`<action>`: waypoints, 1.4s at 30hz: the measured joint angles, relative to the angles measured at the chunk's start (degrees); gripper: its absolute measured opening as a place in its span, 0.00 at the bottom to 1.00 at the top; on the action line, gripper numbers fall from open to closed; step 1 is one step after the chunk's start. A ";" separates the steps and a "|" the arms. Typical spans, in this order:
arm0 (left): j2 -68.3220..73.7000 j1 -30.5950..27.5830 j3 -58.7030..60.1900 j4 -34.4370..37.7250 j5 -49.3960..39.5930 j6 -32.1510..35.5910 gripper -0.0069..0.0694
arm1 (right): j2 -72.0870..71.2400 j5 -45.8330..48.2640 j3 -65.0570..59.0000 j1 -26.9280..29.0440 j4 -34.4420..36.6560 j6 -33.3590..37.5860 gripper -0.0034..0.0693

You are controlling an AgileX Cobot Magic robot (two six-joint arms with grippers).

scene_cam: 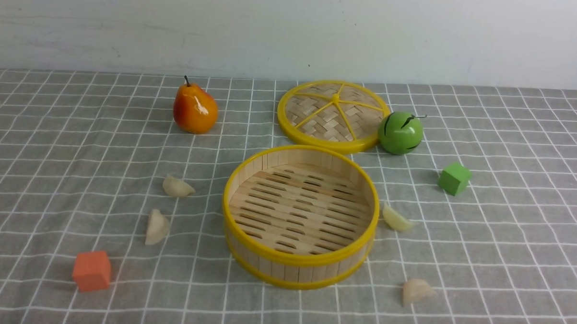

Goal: Put the dumplings into the steamer on the table with the grey tablecloth.
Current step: 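Reach for and grasp a dumpling on the table with the left gripper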

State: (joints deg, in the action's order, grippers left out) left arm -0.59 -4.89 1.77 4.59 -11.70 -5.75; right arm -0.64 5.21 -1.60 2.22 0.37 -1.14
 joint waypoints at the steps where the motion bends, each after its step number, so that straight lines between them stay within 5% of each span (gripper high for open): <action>1: 0.00 0.00 0.00 0.20 1.69 0.00 0.40 | 0.00 -2.05 0.00 0.00 0.00 0.00 0.38; 10: 0.00 0.00 0.00 1.00 23.82 -2.25 0.40 | 0.00 -24.63 0.00 0.00 1.97 -6.38 0.38; 14: 0.00 0.00 0.00 4.37 34.19 -14.86 0.40 | 0.00 -27.72 0.22 0.00 3.29 -13.42 0.35; 18: 0.00 0.00 -3.76 5.26 36.00 -23.30 0.34 | 0.25 -26.36 3.16 0.00 3.54 -15.47 0.19; 20: 2.39 0.00 -11.84 4.07 31.06 -24.92 0.22 | 3.70 -23.05 8.98 0.00 3.59 -15.56 0.05; 23: 12.19 0.00 -21.05 3.37 25.51 -24.53 0.08 | 11.39 -15.27 15.17 0.00 3.53 -11.90 0.03; 29: 35.17 0.00 -30.93 -0.89 18.45 -24.41 0.07 | 30.95 -1.27 21.08 -0.48 3.64 -5.11 0.04; 36: 57.47 5.84 -50.34 -8.05 -16.81 -20.30 0.07 | 50.06 12.33 27.04 -4.68 7.73 -4.99 0.04; 42: 71.49 12.86 -58.64 -5.85 -29.89 -11.71 0.07 | 58.13 15.96 31.50 -10.34 9.71 -3.22 0.04</action>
State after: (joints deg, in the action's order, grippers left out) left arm 70.89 7.98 -56.87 -1.26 -41.60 -17.46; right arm 57.49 21.17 29.90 -8.12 10.08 -4.36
